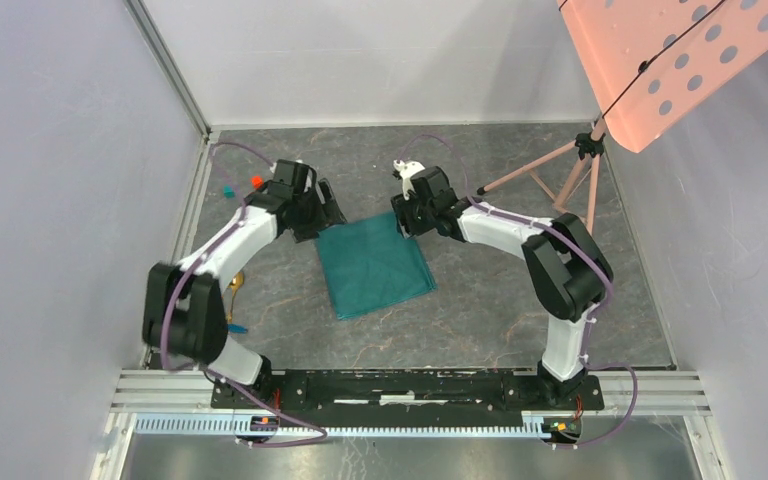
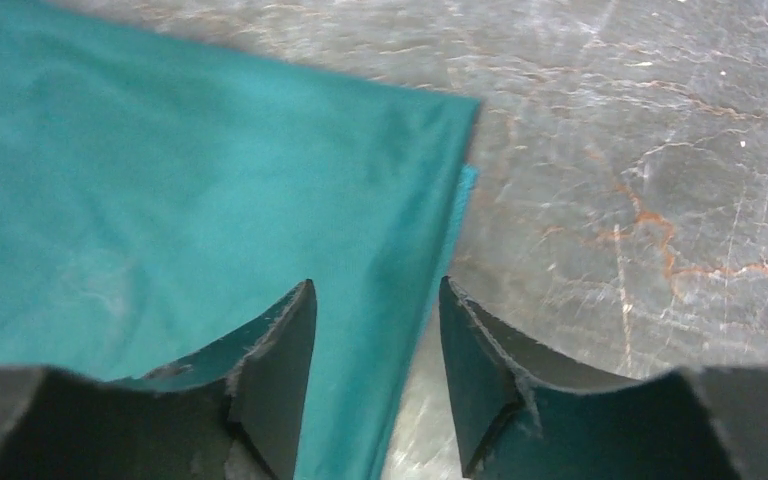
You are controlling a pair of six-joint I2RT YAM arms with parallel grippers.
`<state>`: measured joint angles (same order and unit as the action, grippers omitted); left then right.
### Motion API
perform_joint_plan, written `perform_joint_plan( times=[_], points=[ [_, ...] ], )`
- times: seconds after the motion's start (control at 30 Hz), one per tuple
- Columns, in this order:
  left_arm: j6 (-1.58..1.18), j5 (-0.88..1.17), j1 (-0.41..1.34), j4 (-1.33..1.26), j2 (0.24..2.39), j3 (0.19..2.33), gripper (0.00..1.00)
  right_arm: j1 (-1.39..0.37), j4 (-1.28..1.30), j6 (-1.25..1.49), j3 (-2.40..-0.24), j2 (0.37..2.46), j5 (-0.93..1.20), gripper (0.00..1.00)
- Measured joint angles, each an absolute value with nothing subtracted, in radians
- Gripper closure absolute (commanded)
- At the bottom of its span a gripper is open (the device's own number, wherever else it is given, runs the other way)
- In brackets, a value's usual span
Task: Fold the napkin into a case and place the utensils inside
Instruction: Smooth out the lower triangle-folded napkin at the center of the board, then pick up the lower triangle-folded napkin from the center of the board.
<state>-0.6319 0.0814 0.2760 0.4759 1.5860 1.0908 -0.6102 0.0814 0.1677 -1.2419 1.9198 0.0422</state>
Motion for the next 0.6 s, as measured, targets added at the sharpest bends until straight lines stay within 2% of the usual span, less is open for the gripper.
perform_joint_plan(
  times=[0.1,0.2,0.37,0.5,0.6],
  points=[
    [-0.608,0.073,0.26,0.524,1.397,1.073,0.15,-0.673,0.148,0.199,-1.242,1.849,0.016,0.29],
    [-0.582,0.003,0.241,0.583,1.2,1.06,0.14,-0.774,0.205,0.276,-1.242,1.795,0.006,0.22],
    [-0.567,-0.132,0.235,0.672,0.871,1.037,0.14,-0.96,0.309,0.409,-1.296,1.815,0.02,0.21],
    [-0.567,-0.206,0.235,0.722,0.63,1.014,0.14,-1.085,0.427,0.493,-1.46,1.921,-0.035,0.21],
    [-0.567,-0.238,0.235,0.746,0.467,0.989,0.14,-1.14,0.511,0.527,-1.579,2.012,-0.078,0.26]
  ],
)
